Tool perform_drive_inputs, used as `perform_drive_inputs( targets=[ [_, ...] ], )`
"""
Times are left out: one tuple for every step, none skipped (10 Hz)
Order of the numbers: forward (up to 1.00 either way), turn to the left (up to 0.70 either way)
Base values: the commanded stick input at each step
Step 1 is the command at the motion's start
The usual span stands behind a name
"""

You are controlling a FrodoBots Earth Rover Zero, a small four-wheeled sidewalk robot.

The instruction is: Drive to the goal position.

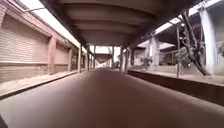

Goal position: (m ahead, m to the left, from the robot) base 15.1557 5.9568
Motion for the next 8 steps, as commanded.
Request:
perform_drive_inputs(
  targets=[
    [0.70,0.04],
    [0.70,0.03],
    [0.70,0.01],
    [0.70,0.00],
    [0.70,0.00],
    [0.70,0.00],
    [0.70,0.00],
    [0.70,0.00]
  ],
)
